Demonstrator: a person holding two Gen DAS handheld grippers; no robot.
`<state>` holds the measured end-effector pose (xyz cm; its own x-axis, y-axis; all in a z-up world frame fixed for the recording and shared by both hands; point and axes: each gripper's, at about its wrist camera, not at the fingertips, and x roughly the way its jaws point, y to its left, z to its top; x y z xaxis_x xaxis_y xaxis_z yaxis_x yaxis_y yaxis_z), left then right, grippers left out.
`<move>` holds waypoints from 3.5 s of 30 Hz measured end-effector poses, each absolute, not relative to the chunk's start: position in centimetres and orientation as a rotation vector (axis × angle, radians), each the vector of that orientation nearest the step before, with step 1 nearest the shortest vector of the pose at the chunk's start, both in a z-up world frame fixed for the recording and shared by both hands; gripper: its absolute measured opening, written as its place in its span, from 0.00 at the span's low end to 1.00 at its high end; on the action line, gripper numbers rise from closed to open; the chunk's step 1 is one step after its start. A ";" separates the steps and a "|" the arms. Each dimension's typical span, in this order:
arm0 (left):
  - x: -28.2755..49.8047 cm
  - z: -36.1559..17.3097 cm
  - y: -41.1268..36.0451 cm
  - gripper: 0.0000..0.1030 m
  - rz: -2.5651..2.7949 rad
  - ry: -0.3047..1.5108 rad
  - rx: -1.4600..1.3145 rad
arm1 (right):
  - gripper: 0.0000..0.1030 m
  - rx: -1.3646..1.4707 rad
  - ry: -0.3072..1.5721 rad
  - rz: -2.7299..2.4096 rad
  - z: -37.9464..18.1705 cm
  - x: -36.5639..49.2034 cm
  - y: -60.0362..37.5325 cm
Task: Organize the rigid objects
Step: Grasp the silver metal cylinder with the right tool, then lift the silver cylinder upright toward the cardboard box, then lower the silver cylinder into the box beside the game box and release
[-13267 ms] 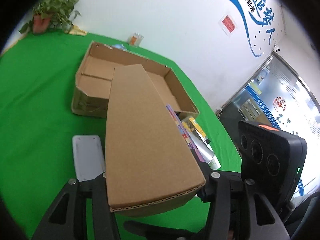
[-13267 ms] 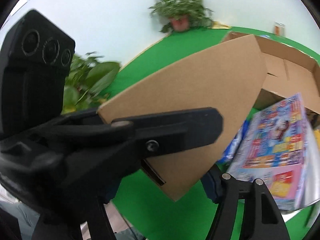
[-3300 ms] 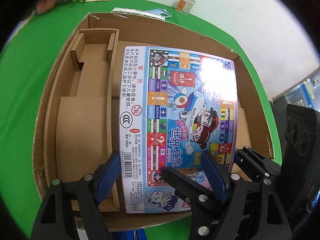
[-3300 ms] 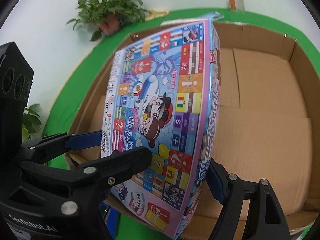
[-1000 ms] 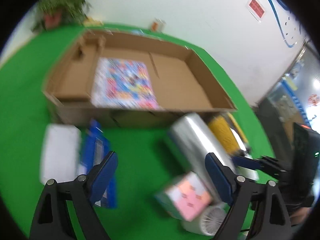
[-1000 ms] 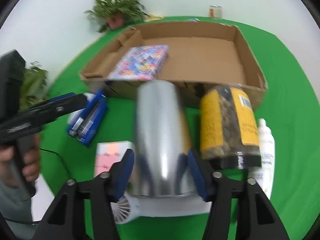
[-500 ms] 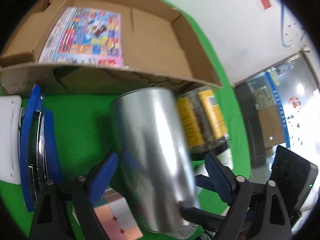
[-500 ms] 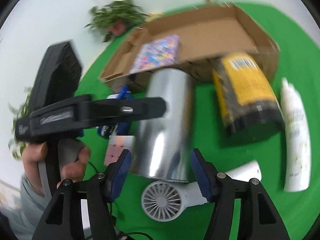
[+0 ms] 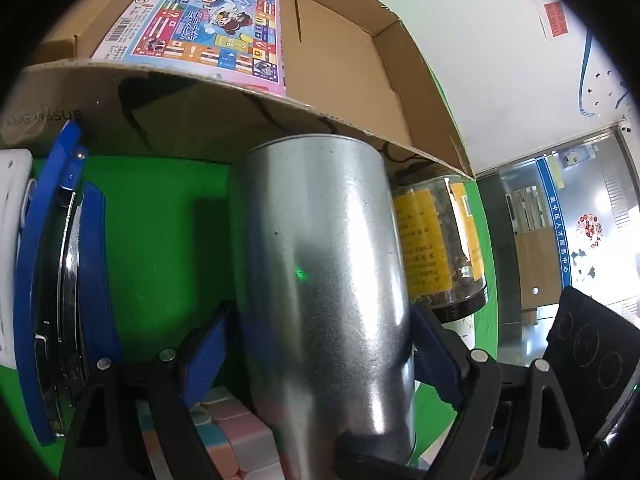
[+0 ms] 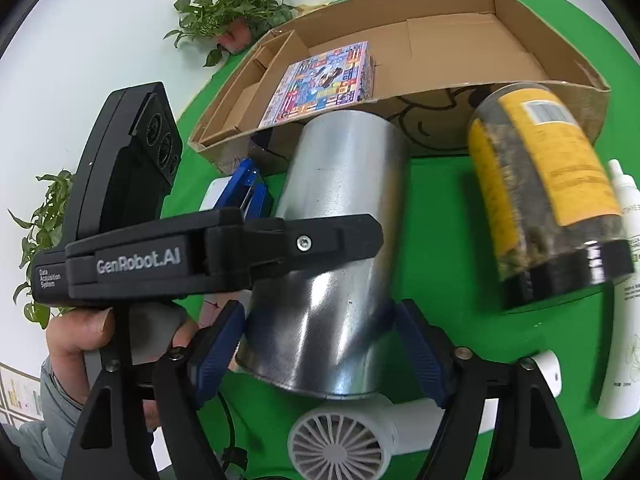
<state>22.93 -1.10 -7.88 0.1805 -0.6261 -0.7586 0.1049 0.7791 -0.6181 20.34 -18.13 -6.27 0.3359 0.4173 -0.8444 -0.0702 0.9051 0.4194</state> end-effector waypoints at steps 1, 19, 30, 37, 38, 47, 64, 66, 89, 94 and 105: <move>22.9 -7.8 -1.2 0.84 -0.546 1.297 -0.482 | 0.77 0.335 1.195 0.324 -6.4 20.5 -18.0; 22.6 -8.1 -1.4 0.84 -0.581 1.302 -0.480 | 0.83 0.348 1.214 0.331 -7.7 20.9 -17.9; 20.7 -4.0 -0.1 0.83 -0.564 1.140 -0.496 | 0.82 0.287 1.098 0.356 -4.4 19.2 -17.0; 21.2 2.1 -0.7 0.83 -0.589 0.987 -0.415 | 0.82 0.237 0.949 0.365 1.0 18.9 -17.2; 21.4 2.7 -0.9 0.82 -0.588 0.971 -0.398 | 0.82 0.228 0.931 0.362 1.7 19.1 -17.3; 26.1 8.1 -2.7 0.82 -0.634 0.873 -0.311 | 0.82 0.161 0.812 0.327 7.6 22.7 -18.8; 34.5 7.3 -2.8 0.82 -0.620 0.928 -0.342 | 0.82 0.135 0.899 0.363 8.5 30.9 -20.3; 35.8 6.2 -2.7 0.82 -0.623 0.957 -0.360 | 0.81 0.151 0.925 0.372 7.8 32.1 -20.5; 40.5 -6.2 -4.1 0.83 -0.553 1.293 -0.393 | 0.81 0.273 1.303 0.409 -4.8 38.7 -22.9; 39.4 -6.2 -3.8 0.83 -0.553 1.294 -0.395 | 0.80 0.295 1.305 0.387 -4.8 38.1 -22.7; 38.7 -6.0 -3.5 0.83 -0.552 1.303 -0.366 | 0.81 0.350 1.334 0.373 -5.0 37.9 -21.8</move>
<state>38.70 -3.45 -5.97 0.1642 -0.5747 -0.8017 0.1765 0.8167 -0.5494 37.95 -21.76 -4.99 0.1936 0.4546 -0.8694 -0.0620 0.8900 0.4516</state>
